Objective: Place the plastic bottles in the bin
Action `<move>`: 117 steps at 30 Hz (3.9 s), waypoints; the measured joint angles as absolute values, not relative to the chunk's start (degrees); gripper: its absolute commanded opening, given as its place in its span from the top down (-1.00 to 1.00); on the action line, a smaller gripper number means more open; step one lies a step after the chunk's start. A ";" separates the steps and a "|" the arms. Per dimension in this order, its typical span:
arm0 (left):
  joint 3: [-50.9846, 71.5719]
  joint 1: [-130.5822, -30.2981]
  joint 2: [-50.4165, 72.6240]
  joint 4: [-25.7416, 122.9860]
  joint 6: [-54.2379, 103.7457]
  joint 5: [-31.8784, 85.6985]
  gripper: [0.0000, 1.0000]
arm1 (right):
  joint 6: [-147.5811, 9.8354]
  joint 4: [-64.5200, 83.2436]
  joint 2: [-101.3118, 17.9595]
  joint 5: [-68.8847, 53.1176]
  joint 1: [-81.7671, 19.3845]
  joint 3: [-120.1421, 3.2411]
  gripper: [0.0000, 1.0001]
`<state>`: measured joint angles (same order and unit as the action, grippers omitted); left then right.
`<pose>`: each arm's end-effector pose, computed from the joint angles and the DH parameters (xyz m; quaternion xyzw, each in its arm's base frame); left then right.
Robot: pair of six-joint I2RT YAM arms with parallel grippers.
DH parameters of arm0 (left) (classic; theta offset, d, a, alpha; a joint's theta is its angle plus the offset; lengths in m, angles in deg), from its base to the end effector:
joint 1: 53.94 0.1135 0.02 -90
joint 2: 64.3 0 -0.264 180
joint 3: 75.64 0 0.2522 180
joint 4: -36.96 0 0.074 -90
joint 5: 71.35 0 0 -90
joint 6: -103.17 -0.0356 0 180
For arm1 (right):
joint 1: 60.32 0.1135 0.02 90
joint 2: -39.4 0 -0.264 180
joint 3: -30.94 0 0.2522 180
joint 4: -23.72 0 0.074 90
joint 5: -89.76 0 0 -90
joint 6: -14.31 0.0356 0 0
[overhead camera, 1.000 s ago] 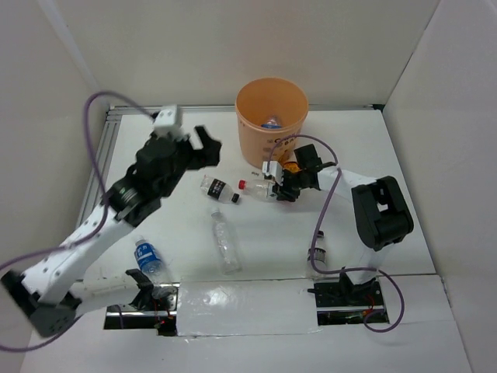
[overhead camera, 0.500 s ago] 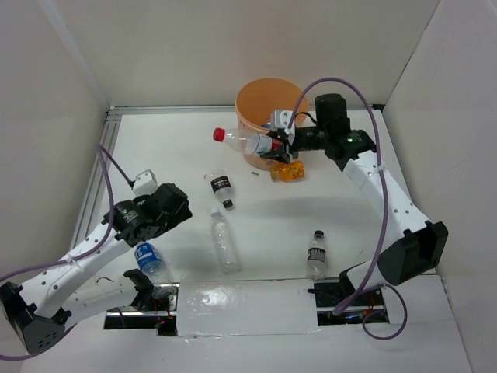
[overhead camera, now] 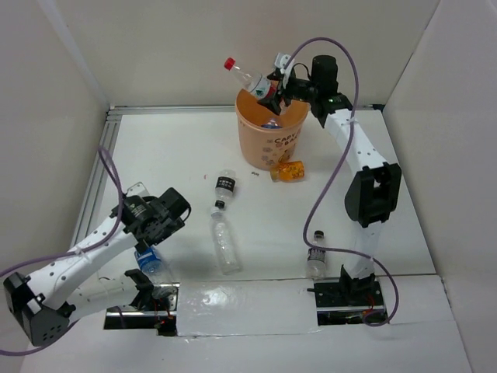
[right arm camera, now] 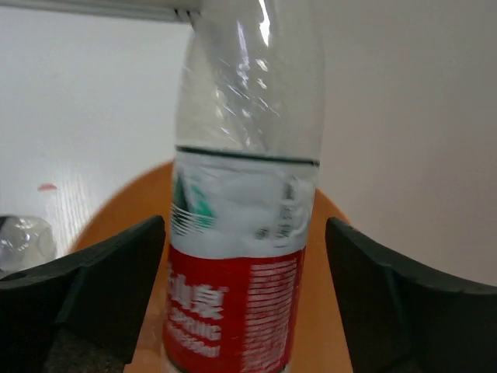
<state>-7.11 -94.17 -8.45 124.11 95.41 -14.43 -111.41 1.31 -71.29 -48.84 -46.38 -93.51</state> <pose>0.1237 -0.0792 0.2873 -0.3764 0.8729 0.0222 0.3096 0.4348 0.1354 0.4058 -0.5337 0.5147 0.1943 0.6423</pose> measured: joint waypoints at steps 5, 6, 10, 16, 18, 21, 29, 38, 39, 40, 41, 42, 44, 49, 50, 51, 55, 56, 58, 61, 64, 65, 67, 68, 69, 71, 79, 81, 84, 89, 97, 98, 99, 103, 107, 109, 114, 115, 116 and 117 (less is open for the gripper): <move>-7.38 -94.17 -4.25 125.44 97.77 -11.96 -1.00 | -107.59 -0.20 -75.68 -49.10 -49.29 -93.20 -1.00; -7.51 -94.15 -3.99 125.66 98.27 -11.66 -1.00 | -106.43 0.11 -75.07 -49.39 -49.90 -92.37 -1.00; -7.38 -93.64 -2.00 126.58 99.24 -11.48 -1.00 | -103.19 0.59 -70.83 -50.72 -51.56 -88.33 -1.00; -1.39 -88.81 8.62 127.04 98.14 -13.05 -1.00 | -102.82 -4.28 -64.08 -54.98 -52.99 -86.54 -0.65; 2.09 -88.03 11.38 127.19 96.79 -13.64 -1.00 | -105.07 -9.31 -63.31 -57.63 -52.50 -86.95 -0.39; 8.10 -87.72 12.80 126.54 93.84 -14.56 -1.00 | -109.42 -16.41 -62.35 -58.98 -49.36 -84.88 -0.18; 13.39 -87.33 5.83 122.30 80.09 -15.90 -1.00 | -110.47 -24.09 -58.37 -52.21 -29.27 -69.25 -1.00; 13.56 -87.13 -12.32 104.55 62.28 -17.21 -1.00 | -98.01 -21.72 -59.86 -49.06 -21.05 -65.60 -0.40; 13.89 -87.13 -14.85 101.53 59.43 -17.43 -1.00 | -95.37 -20.72 -61.00 -49.06 -19.61 -65.36 -0.33; 14.50 -87.13 -16.60 98.95 57.03 -17.54 -1.00 | -92.77 -19.43 -62.31 -49.04 -17.99 -65.34 -0.33; 15.49 -87.13 -18.17 96.64 54.87 -17.60 -1.00 | -90.19 -18.10 -63.90 -48.97 -16.42 -65.34 -0.35; 16.65 -87.13 -19.44 94.25 52.79 -17.73 -1.00 | -87.35 -16.92 -66.00 -48.97 -14.67 -65.53 -0.49; 19.29 -87.09 -20.49 90.47 49.16 -17.71 -1.00 | -82.34 -15.54 -70.50 -48.80 -11.44 -67.11 -0.66; 21.39 -87.06 -20.42 86.08 44.37 -17.43 -1.00 | -71.31 -13.24 -81.34 -47.51 -5.23 -74.71 -1.00; 21.39 -87.06 -20.40 86.10 44.29 -17.40 -1.00 | -69.32 -12.89 -83.11 -47.33 -4.20 -76.66 -1.00; 21.39 -87.06 -20.32 86.23 43.63 -17.34 -1.00 | -67.15 -12.33 -84.64 -47.44 -3.37 -78.47 -1.00; 21.37 -87.06 -20.56 87.08 43.17 -17.19 -1.00 | -58.58 -8.20 -88.23 -47.62 -1.62 -82.58 -1.00; 21.37 -87.06 -20.71 87.37 43.17 -17.19 -1.00 | -57.16 -7.74 -88.73 -47.42 -1.40 -83.15 -1.00; 21.37 -87.06 -21.08 87.98 43.26 -17.12 -1.00 | -53.69 -6.16 -90.28 -47.03 -0.88 -84.33 -1.00; 21.37 -87.06 -21.36 88.42 43.30 -16.90 -1.00 | -49.03 -3.67 -92.97 -46.15 -0.27 -85.55 -1.00; 21.37 -87.06 -21.36 88.64 43.37 -16.55 -1.00 | -45.38 -2.82 -96.08 -45.10 0.63 -87.33 -1.00; 21.30 -87.06 -21.39 88.68 43.37 -16.38 -1.00 | -44.49 -2.77 -97.12 -44.71 0.98 -88.22 -1.00; 21.15 -87.06 -21.41 88.88 43.41 -16.07 -1.00 | -42.96 -2.62 -99.07 -43.86 1.83 -90.30 -1.00; 21.02 -87.06 -21.41 88.90 43.44 -15.87 -1.00 | -42.24 -2.64 -99.88 -43.51 2.31 -91.41 -1.00; 20.84 -87.06 -21.41 89.01 43.48 -15.61 -1.00 | -41.60 -2.64 -100.56 -43.14 2.82 -92.44 -1.00; 20.40 -87.06 -21.47 89.25 43.50 -15.33 -1.00 | -40.51 -2.49 -101.36 -42.44 3.78 -94.04 -1.00; 18.31 -87.06 -23.20 90.12 43.87 -14.37 -1.00 | -37.60 -1.92 -101.71 -40.51 6.68 -95.39 -1.00; 18.04 -87.06 -23.77 90.32 44.59 -14.23 -1.00 | -37.56 -1.99 -102.15 -39.71 7.23 -95.46 -1.00; 17.48 -87.06 -24.60 90.45 45.07 -14.02 -1.00 | -37.65 -2.08 -102.98 -38.26 8.10 -96.22 -0.95; 17.02 -87.06 -25.43 91.30 45.18 -13.80 -1.00 | -38.52 -2.12 -103.59 -35.95 10.09 -97.23 -0.47; 15.64 -87.06 -28.12 92.07 46.52 -12.77 -1.00 | -40.90 -1.83 -103.55 -36.21 9.13 -96.75 0.36; 15.33 -87.06 -28.64 92.11 46.54 -12.31 -1.00 | -41.67 -2.08 -103.40 -36.45 8.41 -96.75 0.42; 15.01 -87.06 -29.06 92.13 46.56 -11.79 -1.00 | -42.80 -2.29 -103.22 -36.49 7.47 -96.75 0.42; 12.91 -87.06 -30.92 91.37 46.60 -8.38 -1.00 | -47.52 -3.39 -102.39 -37.06 1.90 -97.73 0.44; 10.61 -87.06 -31.99 89.05 46.60 -3.37 -1.00 | -52.66 -4.35 -101.52 -38.20 -5.66 -104.05 0.47; 8.82 -87.06 -32.71 87.33 46.63 -0.25 -1.00 | -54.58 -4.24 -100.99 -39.07 -9.25 -109.18 0.49; 6.20 -87.06 -33.32 84.62 46.58 6.81 -1.00 | -58.37 -2.51 -98.24 -40.67 -17.01 -121.77 0.52; 5.74 -87.06 -33.32 84.20 46.56 8.17 -1.00 | -59.20 -2.12 -97.28 -40.69 -18.39 -123.74 0.52; 5.11 -87.06 -33.32 83.57 46.54 9.59 -1.00 | -60.05 -1.57 -96.23 -40.43 -19.50 -125.14 0.52; 4.51 -87.06 -33.28 83.24 46.54 10.90 -0.97 | -60.86 -0.92 -94.90 -39.97 -20.59 -126.21 0.52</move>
